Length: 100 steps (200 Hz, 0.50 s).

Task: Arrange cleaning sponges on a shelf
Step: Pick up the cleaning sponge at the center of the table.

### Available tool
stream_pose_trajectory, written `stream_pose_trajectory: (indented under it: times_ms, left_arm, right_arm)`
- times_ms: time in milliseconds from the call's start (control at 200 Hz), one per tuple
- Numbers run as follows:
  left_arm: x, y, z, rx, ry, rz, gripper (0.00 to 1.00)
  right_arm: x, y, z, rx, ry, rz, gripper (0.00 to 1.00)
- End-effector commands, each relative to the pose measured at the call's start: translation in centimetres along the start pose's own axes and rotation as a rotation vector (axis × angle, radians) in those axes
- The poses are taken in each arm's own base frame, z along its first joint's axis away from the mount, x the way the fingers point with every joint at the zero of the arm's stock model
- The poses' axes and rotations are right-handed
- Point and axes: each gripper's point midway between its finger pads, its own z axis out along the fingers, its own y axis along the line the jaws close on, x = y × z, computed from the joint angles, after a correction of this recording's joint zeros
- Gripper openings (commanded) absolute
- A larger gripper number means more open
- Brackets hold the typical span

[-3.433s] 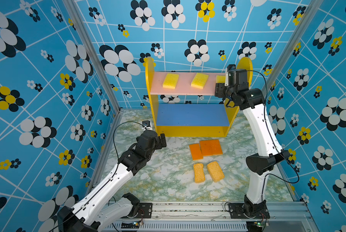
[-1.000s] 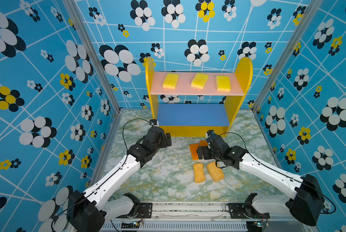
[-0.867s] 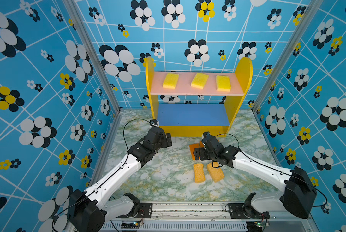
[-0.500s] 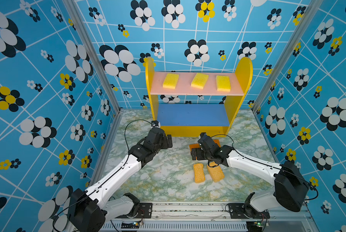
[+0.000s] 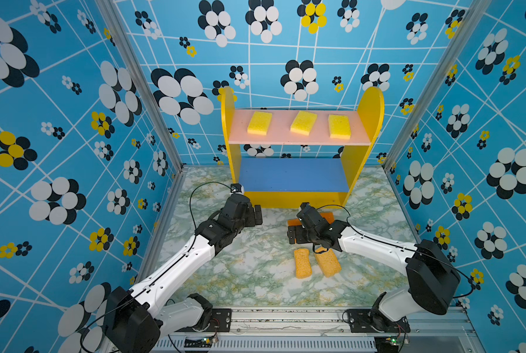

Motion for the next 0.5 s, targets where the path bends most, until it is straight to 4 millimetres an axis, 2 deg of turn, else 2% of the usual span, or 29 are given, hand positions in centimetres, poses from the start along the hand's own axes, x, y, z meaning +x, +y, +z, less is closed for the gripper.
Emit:
stream_pose_trajectory:
  times_ms: [0,495]
  left_arm:
    - [0.1,0.2,0.2,-0.005,0.004,0.008,0.99]
    - [1.2,0.7,0.8,-0.026,0.029,0.0,0.99]
  right_arm:
    - [-0.7,0.9,0.0,-0.021,-0.009,-0.002,0.99]
    - [-0.1,0.8,0.8,-0.018,0.011,-0.008,0.99]
